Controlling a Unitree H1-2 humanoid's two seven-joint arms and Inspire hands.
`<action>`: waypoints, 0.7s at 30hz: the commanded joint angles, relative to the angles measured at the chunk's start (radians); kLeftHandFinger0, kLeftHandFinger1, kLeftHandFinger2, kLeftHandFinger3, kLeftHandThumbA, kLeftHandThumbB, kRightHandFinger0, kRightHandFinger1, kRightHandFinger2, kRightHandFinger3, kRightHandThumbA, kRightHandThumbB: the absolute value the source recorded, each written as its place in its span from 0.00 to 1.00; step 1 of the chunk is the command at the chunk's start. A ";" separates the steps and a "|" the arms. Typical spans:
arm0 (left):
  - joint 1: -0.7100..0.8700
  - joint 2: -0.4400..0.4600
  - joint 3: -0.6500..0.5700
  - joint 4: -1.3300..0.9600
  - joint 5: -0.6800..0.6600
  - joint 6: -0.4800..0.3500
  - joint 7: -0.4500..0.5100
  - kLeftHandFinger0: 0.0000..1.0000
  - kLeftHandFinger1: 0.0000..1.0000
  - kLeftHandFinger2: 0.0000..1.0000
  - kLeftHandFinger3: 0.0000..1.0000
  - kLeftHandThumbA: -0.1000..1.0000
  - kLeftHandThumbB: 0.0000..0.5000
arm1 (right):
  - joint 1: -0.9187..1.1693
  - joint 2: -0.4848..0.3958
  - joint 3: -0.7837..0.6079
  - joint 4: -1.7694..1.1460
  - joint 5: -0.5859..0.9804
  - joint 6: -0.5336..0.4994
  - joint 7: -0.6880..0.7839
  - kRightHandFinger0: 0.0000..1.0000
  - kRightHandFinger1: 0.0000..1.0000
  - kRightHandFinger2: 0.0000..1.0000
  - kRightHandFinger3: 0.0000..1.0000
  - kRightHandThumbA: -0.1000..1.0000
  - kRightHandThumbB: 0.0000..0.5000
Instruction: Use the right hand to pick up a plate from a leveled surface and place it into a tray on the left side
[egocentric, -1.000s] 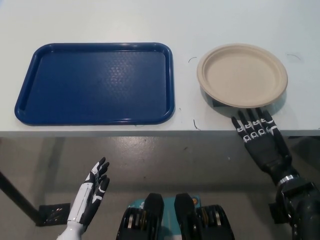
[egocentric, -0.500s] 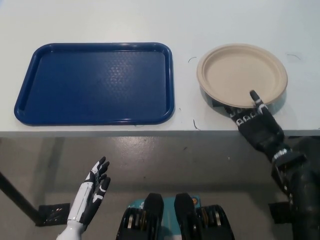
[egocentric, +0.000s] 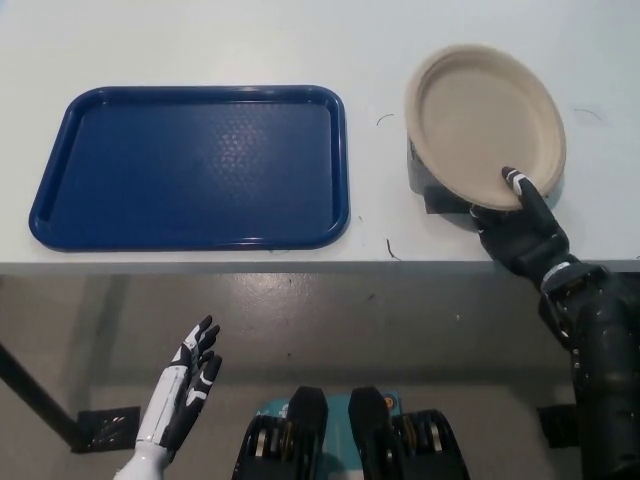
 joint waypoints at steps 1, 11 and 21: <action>-0.028 0.020 -0.001 -0.021 -0.008 -0.040 0.006 1.00 1.00 1.00 1.00 0.92 0.44 | -0.010 0.015 -0.016 -0.029 -0.061 0.020 -0.181 0.00 0.13 0.57 0.86 0.00 0.05; -0.042 0.028 -0.006 -0.022 0.004 -0.040 0.012 1.00 1.00 1.00 1.00 0.94 0.40 | 0.072 0.043 0.032 -0.276 -0.085 0.020 -0.218 0.00 0.12 0.58 1.00 0.00 0.05; -0.054 0.030 -0.007 -0.014 0.004 -0.040 0.011 1.00 1.00 1.00 1.00 0.93 0.42 | 0.201 0.040 0.201 -0.861 -0.009 0.020 -0.335 0.00 0.23 0.62 1.00 0.00 0.10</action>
